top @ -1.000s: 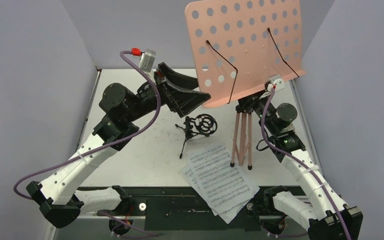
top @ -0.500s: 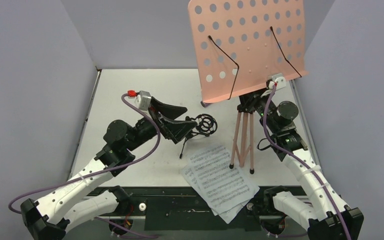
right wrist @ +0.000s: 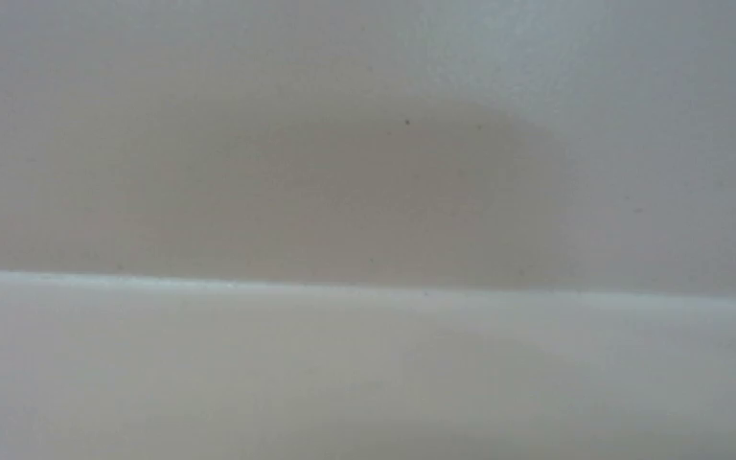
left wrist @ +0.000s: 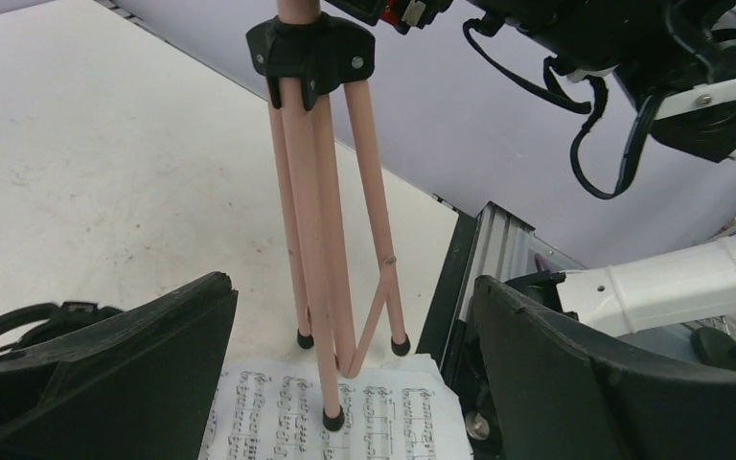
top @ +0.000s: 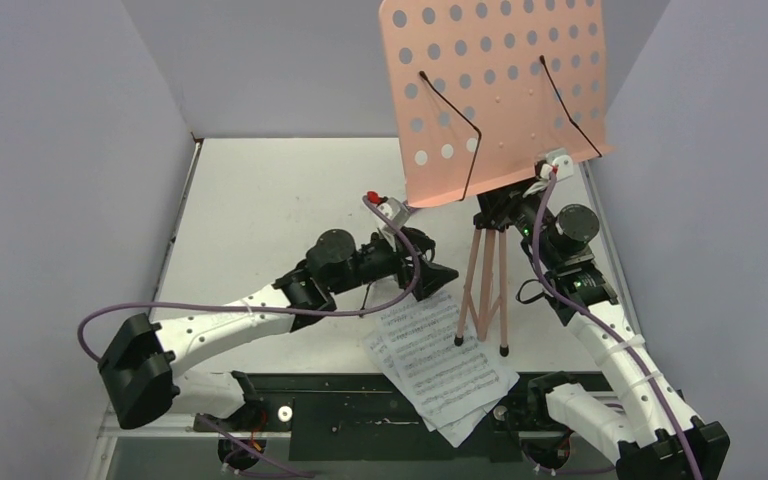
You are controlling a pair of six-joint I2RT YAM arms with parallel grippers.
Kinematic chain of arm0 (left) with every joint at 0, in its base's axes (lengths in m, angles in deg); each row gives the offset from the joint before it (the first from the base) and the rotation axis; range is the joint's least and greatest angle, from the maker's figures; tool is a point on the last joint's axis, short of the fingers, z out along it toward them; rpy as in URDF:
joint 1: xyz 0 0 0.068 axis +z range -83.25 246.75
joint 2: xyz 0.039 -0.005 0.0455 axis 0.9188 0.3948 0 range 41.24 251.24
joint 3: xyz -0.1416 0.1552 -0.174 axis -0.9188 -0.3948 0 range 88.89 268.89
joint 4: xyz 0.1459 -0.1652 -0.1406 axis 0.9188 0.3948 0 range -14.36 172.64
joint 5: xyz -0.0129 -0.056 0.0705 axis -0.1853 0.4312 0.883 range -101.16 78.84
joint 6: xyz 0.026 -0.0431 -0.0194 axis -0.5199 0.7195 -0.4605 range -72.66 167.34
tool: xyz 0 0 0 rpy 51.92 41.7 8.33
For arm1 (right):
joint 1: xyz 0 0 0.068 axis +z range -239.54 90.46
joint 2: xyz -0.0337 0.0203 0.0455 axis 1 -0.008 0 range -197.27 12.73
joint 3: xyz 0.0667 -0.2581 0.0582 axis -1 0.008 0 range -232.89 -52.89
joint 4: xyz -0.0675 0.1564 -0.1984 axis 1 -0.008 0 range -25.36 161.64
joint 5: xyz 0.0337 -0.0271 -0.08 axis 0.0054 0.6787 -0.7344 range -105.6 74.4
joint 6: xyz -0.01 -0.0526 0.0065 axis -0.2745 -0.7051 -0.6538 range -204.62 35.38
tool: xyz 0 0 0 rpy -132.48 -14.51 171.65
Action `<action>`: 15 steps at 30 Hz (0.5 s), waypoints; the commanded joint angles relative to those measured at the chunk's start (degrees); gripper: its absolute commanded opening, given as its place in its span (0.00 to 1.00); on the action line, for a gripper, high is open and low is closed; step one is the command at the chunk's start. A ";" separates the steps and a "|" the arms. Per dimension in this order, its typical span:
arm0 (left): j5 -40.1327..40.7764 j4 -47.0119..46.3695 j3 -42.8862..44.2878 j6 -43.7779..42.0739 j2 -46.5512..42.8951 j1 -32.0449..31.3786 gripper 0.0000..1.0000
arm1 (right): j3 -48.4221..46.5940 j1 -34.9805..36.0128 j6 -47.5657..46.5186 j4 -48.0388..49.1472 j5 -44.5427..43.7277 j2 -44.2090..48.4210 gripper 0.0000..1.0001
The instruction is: Set up the instrument practice props
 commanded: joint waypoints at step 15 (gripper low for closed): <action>1.28 -5.48 14.38 -2.15 15.66 -2.10 0.70 | -4.31 0.65 2.63 10.47 0.65 5.38 0.05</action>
